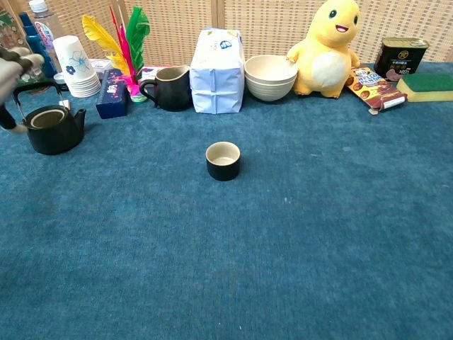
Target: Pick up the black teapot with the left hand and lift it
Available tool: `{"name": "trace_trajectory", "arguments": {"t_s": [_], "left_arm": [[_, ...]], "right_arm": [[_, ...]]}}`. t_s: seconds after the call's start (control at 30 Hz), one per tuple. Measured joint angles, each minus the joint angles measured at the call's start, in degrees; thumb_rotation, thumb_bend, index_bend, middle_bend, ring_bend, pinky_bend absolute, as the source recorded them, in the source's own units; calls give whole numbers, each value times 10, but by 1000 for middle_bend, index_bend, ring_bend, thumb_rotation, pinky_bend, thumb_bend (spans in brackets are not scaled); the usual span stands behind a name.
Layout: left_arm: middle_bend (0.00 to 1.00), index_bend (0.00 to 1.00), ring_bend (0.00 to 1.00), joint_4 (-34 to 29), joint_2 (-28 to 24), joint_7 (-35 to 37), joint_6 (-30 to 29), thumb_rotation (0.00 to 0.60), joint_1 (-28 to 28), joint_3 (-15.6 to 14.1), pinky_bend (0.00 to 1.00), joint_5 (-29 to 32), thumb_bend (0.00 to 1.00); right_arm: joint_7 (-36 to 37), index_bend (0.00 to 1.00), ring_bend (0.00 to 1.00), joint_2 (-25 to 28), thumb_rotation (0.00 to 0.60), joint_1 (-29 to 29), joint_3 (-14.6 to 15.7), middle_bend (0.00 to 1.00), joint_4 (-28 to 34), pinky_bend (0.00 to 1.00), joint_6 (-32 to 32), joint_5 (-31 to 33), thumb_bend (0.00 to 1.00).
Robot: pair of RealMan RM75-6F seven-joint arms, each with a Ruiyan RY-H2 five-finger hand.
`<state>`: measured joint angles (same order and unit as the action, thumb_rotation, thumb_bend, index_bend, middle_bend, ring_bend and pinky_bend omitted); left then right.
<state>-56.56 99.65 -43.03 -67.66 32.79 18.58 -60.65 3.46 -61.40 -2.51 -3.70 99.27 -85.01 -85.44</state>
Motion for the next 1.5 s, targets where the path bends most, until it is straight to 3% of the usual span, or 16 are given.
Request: {"name": "trace_trajectory", "arguments": {"t_s": [0.13,0.3,0.6,0.77,1.2,1.43,1.5], "left_arm": [[0,0,0,32,-10,18,21,600,7,10,15,13,131],[0,0,0,29,-30,48,32,600,5,17,15,22,131],[0,0,0,-123,-127,77,50,600,-20,27,15,51,132],[0,0,0,-180,-170,67,71,600,-17,48,15,124,132],[0,0,0,-175,-176,11,137,600,48,82,25,344,131],[6,29,74,-154,-177,21,188,600,81,82,238,432,133],[9,34,84,-143,-176,21,198,600,92,78,256,452,133]], "right_arm": [[-5,0,0,-2,600,-1,1,0,0,0,0,-2,0],[-8,0,0,-4,600,-1,2,0,-1,0,1,0,0],[-14,0,0,-10,600,-5,4,0,-3,0,9,-2,0],[-19,0,0,-13,600,-5,6,0,-3,0,10,-4,0],[-19,0,0,-18,600,-9,5,0,-13,0,19,6,0],[-18,0,0,-21,600,-12,0,0,-18,0,25,20,0],[-17,0,0,-22,600,-14,-3,0,-21,0,31,27,0]]}}
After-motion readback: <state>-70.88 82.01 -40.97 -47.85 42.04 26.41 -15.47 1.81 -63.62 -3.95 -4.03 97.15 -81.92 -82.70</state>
